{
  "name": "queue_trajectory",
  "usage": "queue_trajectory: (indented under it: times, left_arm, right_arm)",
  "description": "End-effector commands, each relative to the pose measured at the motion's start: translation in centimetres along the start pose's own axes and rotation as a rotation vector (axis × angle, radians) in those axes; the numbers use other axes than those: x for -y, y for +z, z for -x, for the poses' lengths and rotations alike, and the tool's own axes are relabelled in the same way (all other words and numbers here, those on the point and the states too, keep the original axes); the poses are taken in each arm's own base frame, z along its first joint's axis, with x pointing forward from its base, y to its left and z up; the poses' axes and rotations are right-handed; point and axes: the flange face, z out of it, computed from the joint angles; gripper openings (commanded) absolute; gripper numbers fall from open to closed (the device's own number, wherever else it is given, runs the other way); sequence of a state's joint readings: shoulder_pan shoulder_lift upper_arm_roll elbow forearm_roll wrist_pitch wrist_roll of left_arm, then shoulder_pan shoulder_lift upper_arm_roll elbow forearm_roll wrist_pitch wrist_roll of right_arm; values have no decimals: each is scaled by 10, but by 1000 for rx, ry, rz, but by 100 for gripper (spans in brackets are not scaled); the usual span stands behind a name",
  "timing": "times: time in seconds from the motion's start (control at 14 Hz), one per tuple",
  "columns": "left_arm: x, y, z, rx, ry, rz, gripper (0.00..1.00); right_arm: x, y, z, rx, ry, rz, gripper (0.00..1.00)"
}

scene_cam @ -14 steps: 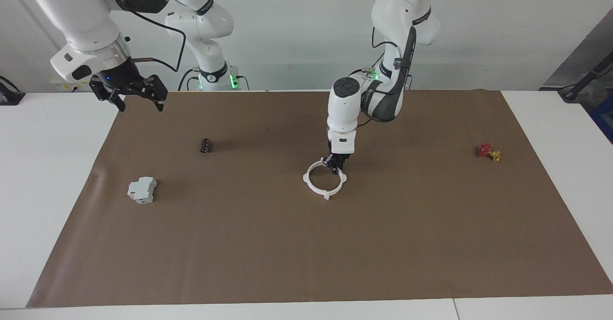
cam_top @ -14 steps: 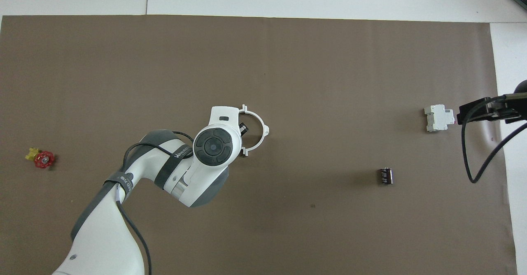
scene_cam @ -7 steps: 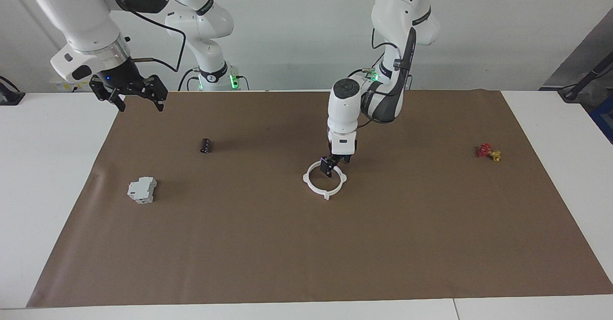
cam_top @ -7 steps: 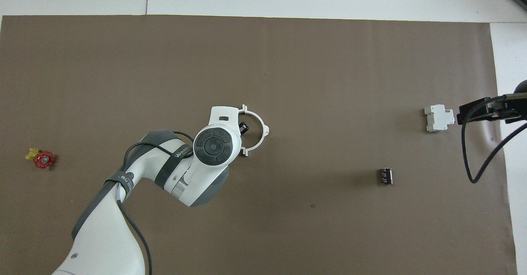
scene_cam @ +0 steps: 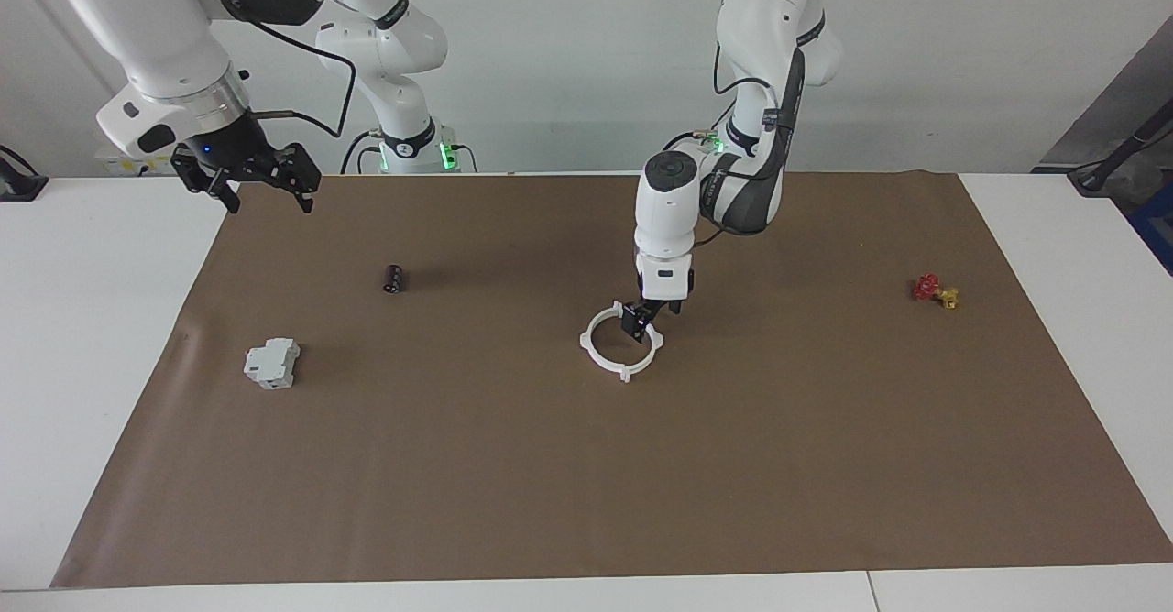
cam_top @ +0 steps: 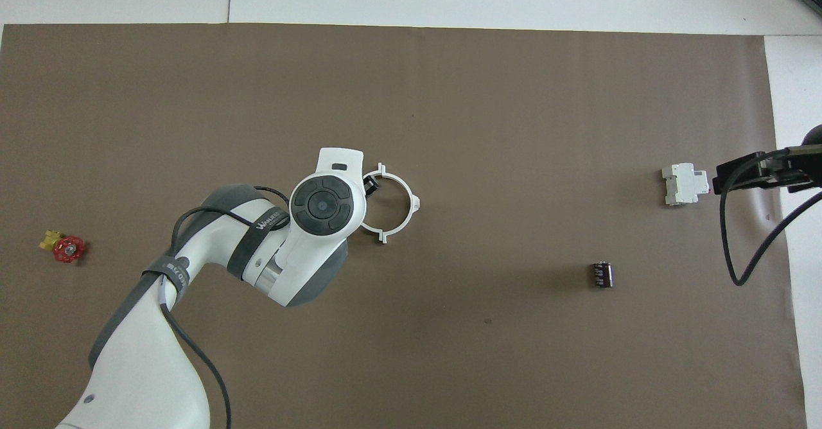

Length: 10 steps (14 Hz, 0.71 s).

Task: Assemble drain pipe with both arms
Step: 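Release the joined ring and withdraw the left gripper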

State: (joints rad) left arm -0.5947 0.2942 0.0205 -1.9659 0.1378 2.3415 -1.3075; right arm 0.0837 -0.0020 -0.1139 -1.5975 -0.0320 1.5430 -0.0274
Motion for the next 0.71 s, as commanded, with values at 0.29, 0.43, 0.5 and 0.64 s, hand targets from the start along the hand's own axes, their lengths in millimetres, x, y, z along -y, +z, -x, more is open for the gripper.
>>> queue_trajectory:
  times: [0.29, 0.43, 0.5, 0.64]
  left_arm:
    - [53, -119, -78, -22, 118, -66, 100]
    - [90, -151, -117, 9, 252, -119, 100]
    - [110, -167, -138, 23, 307, -124, 100]
    - [158, -195, -174, 26, 370, -111, 100]
  right_arm:
    - [0, -1, 0, -7, 14, -17, 100]
    - [1, -1, 0, -7, 12, -18, 100]
    - [1, -1, 0, -7, 11, -17, 100]
    - [1, -1, 0, -7, 11, -18, 100]
